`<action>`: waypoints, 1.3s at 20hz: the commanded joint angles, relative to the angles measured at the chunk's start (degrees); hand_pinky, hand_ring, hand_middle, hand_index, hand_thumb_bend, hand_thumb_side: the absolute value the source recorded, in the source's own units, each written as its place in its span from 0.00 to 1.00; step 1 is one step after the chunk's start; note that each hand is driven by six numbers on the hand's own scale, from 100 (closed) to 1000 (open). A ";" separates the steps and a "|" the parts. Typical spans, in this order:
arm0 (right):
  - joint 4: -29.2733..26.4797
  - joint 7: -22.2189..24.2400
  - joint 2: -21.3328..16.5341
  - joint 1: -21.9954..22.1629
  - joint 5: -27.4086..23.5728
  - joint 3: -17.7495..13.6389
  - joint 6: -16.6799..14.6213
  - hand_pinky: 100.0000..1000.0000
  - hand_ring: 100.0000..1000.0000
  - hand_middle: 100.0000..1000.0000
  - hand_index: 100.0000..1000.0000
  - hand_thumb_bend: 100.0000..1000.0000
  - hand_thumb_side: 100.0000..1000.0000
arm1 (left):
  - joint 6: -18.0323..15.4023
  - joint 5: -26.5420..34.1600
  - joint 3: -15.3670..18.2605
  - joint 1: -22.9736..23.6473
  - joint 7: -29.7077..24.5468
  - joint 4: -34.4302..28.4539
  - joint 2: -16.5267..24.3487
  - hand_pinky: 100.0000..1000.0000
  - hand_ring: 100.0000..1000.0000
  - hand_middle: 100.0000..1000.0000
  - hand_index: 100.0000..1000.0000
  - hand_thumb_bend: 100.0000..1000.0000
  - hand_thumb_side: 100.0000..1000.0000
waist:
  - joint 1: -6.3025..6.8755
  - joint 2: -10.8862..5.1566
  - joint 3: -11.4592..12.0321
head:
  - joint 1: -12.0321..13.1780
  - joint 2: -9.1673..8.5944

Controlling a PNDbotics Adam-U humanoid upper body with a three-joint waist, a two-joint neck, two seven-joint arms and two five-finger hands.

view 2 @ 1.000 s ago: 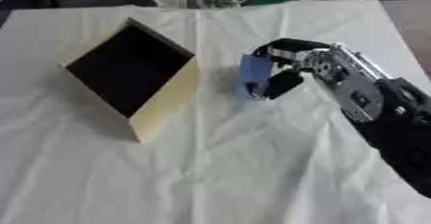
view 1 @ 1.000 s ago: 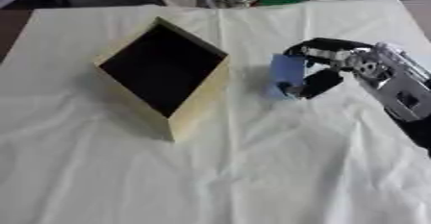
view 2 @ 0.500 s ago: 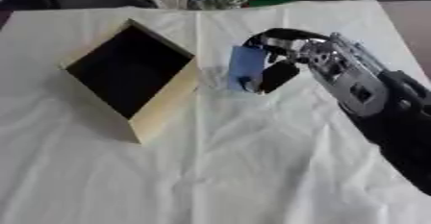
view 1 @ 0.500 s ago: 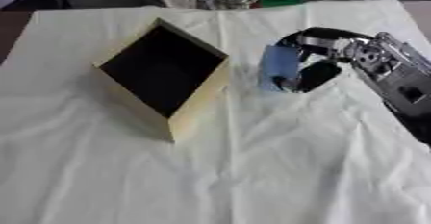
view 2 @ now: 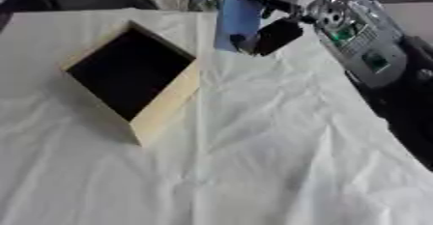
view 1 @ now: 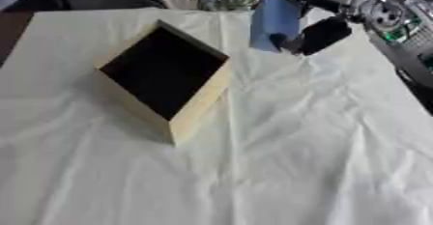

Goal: Pick up objects on the table and place them in the box.

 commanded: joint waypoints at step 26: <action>26.23 6.22 23.78 -12.93 10.15 -5.23 -11.14 0.75 0.73 0.52 0.73 0.00 0.11 | 0.22 2.13 -1.39 -1.09 -1.74 -1.17 0.17 0.61 0.48 0.52 0.67 0.18 0.02 | -0.37 -1.74 4.24 | -5.12 0.22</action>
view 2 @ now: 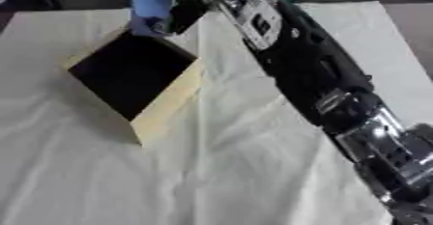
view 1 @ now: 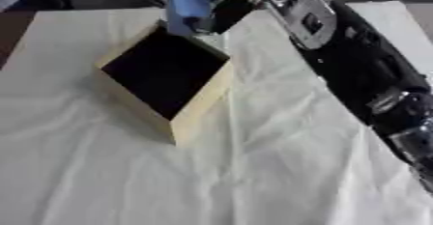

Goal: Pick up objects on the table and place them in the box.

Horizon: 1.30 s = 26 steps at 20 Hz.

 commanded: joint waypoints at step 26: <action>-1.09 -3.81 4.68 -0.57 22.17 -0.71 -9.48 0.89 0.91 0.85 0.99 0.15 0.56 | 0.18 0.41 0.22 -0.06 -0.75 -1.17 0.31 0.61 0.49 0.52 0.67 0.18 0.02 | -0.16 -1.57 -0.28 | 0.00 0.04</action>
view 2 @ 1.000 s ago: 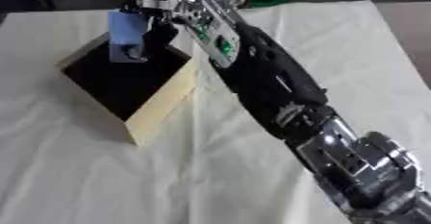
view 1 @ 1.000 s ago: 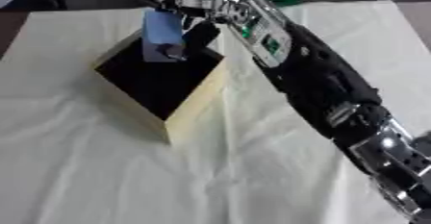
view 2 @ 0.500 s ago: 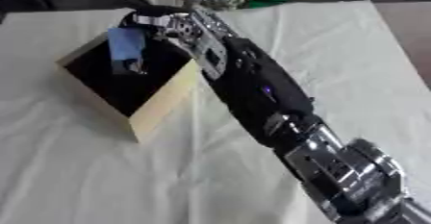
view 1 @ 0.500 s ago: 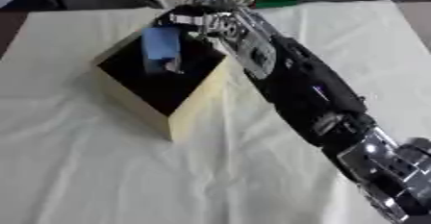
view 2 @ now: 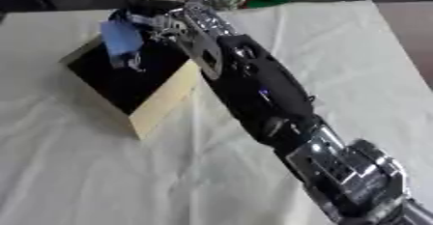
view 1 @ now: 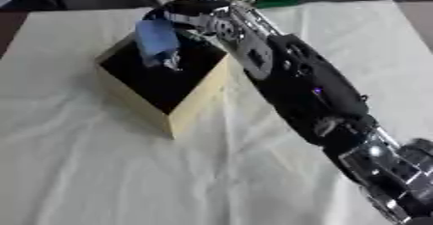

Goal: Pick up objects on the table and place them in the box.

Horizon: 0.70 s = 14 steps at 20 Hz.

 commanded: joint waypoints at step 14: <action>-6.71 0.18 -3.28 -0.64 -2.67 -1.89 -0.83 0.87 0.88 0.81 0.96 0.00 0.26 | -0.04 -0.07 0.36 -0.27 -0.03 -1.17 0.85 0.61 0.49 0.53 0.67 0.18 0.02 | -0.17 -1.78 -0.36 | 0.68 -0.49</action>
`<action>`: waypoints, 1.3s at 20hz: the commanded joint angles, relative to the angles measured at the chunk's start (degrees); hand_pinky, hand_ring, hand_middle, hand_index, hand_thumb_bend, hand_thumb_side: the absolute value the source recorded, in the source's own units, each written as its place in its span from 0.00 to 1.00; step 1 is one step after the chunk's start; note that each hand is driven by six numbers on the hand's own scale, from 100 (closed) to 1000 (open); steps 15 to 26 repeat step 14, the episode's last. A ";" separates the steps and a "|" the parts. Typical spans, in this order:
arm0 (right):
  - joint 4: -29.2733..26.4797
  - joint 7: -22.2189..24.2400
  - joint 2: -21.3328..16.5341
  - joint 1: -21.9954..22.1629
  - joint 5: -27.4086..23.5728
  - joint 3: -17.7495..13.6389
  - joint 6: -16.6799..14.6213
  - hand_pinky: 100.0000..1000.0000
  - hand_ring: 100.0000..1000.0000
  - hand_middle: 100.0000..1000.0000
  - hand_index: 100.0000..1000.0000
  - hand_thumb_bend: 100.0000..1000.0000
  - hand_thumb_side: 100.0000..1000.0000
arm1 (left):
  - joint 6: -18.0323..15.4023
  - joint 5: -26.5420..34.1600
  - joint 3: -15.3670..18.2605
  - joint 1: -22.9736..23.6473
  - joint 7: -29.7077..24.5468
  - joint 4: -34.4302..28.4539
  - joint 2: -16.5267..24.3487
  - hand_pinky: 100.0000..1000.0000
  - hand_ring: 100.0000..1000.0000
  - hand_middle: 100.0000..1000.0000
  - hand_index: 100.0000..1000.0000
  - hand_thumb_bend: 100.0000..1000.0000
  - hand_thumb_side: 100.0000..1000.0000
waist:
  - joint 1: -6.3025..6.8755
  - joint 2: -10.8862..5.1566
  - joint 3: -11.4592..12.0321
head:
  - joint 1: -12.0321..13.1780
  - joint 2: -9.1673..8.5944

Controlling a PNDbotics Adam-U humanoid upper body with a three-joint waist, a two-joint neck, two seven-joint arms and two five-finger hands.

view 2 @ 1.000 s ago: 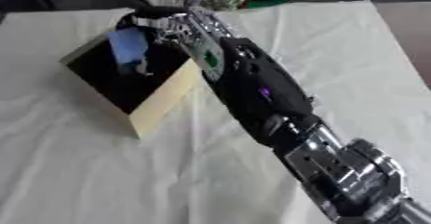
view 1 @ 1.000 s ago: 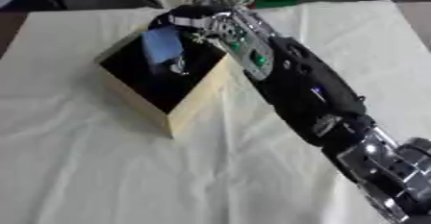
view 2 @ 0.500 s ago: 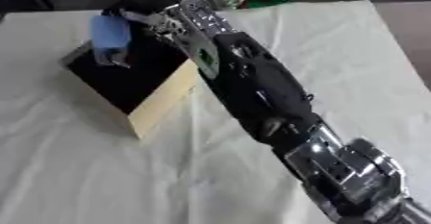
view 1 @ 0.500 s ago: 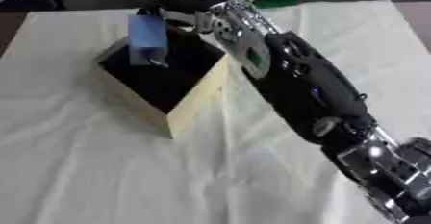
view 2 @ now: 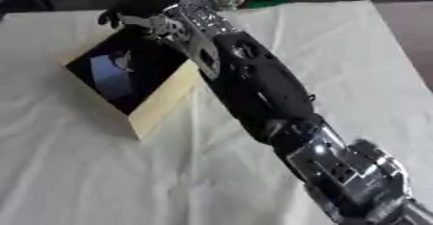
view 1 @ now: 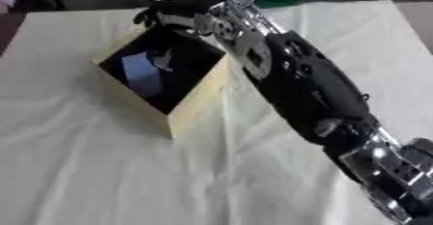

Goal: Pick up objects on the table and place them in the box.

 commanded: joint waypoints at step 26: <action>-21.55 -4.67 -14.55 3.37 -13.20 -6.65 10.89 0.81 0.81 0.73 0.87 0.00 0.11 | -0.15 -0.69 0.91 -0.20 0.57 -1.17 0.98 0.61 0.49 0.53 0.67 0.18 0.02 | 0.20 -1.69 -1.63 | 2.81 -0.65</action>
